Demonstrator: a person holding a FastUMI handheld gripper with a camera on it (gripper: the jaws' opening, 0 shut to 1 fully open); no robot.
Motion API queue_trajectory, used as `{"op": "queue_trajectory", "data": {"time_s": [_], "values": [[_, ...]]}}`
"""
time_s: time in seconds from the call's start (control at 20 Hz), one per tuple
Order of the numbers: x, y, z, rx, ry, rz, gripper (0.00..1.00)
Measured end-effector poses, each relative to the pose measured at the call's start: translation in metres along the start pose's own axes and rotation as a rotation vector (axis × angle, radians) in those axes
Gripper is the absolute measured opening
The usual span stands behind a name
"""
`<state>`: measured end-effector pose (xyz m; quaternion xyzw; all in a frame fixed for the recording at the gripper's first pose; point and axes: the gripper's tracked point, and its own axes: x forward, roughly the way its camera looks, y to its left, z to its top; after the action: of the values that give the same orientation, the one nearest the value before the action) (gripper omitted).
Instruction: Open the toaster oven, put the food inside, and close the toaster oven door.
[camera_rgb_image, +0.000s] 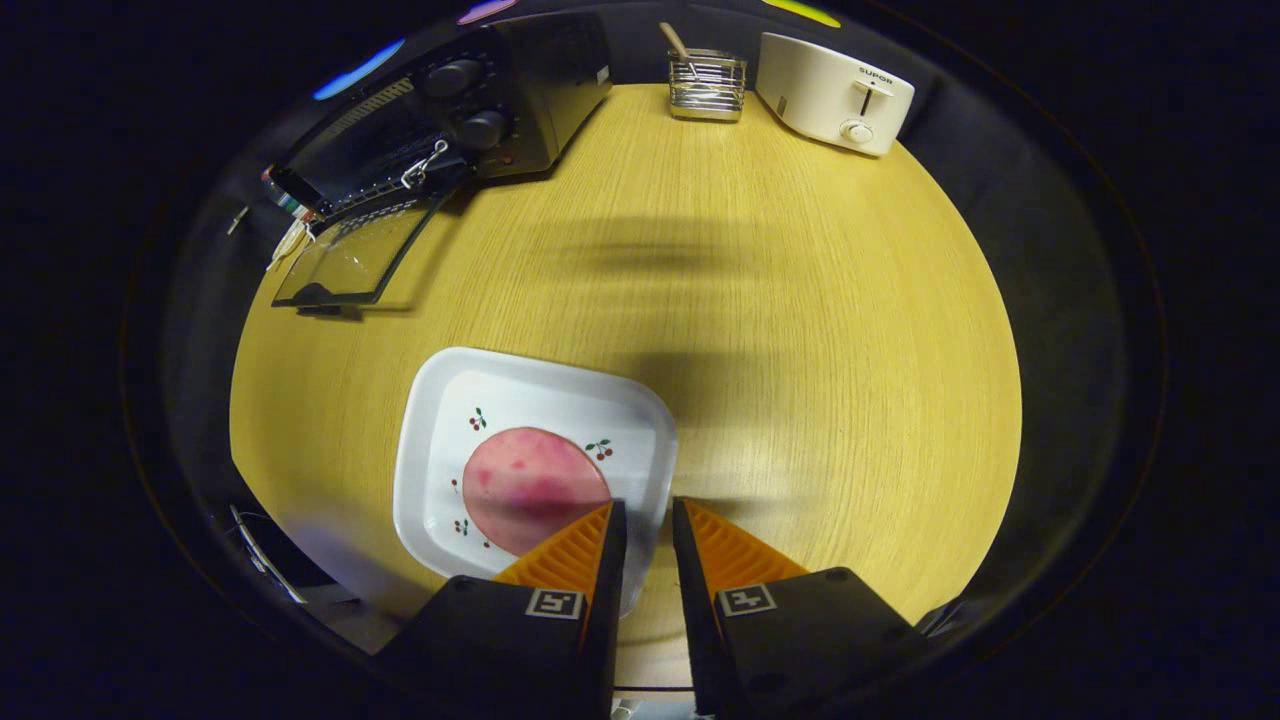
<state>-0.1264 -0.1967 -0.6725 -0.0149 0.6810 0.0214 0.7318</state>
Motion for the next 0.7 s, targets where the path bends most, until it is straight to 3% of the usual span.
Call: {"op": "queue_trajectory", "data": {"time_s": [0.2,0.3,0.7], "values": [[-0.004,0.000,0.004,0.033,0.016,0.033,0.35],[0.005,-0.001,0.008,0.141,0.029,0.061,0.07],[0.005,0.004,0.005,0.115,0.068,0.183,0.07]]}}
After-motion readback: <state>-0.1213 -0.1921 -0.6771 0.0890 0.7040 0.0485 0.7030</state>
